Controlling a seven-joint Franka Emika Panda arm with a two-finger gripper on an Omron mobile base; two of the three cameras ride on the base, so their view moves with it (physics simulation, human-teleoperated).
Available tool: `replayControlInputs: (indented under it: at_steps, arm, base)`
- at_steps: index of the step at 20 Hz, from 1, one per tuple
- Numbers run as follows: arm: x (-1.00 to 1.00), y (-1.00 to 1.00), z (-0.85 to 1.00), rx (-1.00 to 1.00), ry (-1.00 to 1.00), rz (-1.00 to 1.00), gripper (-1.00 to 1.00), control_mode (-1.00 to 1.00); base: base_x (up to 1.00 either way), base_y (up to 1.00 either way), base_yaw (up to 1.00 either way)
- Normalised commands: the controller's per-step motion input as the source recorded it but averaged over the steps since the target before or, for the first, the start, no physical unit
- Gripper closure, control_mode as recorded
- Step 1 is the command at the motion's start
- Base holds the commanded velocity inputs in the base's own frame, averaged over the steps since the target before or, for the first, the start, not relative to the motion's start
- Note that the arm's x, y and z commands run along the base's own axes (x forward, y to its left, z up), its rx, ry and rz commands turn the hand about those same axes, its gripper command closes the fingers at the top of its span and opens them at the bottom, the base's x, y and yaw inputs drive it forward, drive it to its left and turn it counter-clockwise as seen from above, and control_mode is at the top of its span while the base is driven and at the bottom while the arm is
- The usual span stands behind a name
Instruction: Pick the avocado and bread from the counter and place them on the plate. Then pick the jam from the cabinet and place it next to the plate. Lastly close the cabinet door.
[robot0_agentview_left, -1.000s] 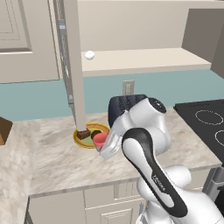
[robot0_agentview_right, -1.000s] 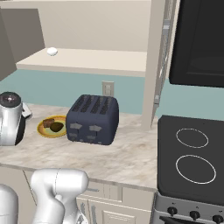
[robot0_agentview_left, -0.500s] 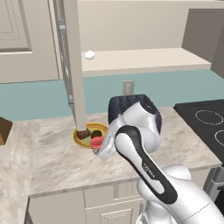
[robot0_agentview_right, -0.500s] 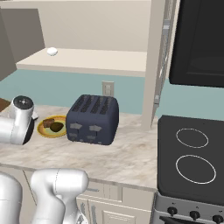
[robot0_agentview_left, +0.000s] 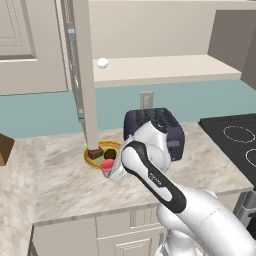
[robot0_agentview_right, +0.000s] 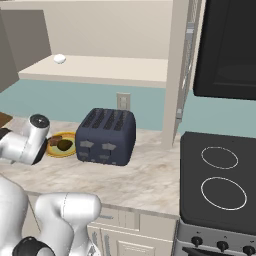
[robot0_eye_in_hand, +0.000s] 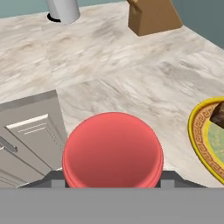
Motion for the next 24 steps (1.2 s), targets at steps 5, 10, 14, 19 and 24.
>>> replayControlInputs:
  at_steps: [5, 10, 14, 19, 24]
  arm:
    - [0.43, 0.08, -0.37, 0.0, 0.01, 0.04, 1.0, -1.0]
    - [0.4, 0.09, -0.39, -0.01, 0.02, 0.04, 1.0, -1.0]
    - [0.37, 0.06, -0.34, 0.0, 0.02, 0.04, 1.0, -1.0]
    - [0.34, 0.08, -0.31, 0.0, 0.02, 0.04, 1.0, -1.0]
    - [0.23, 0.05, -0.28, 0.0, 0.01, 0.04, 1.0, -1.0]
  base:
    - [0.0, 0.0, 0.0]
    - [0.0, 0.0, 0.0]
    - [0.0, 0.0, 0.0]
    - [0.0, 0.0, 0.0]
    - [0.0, 0.0, 0.0]
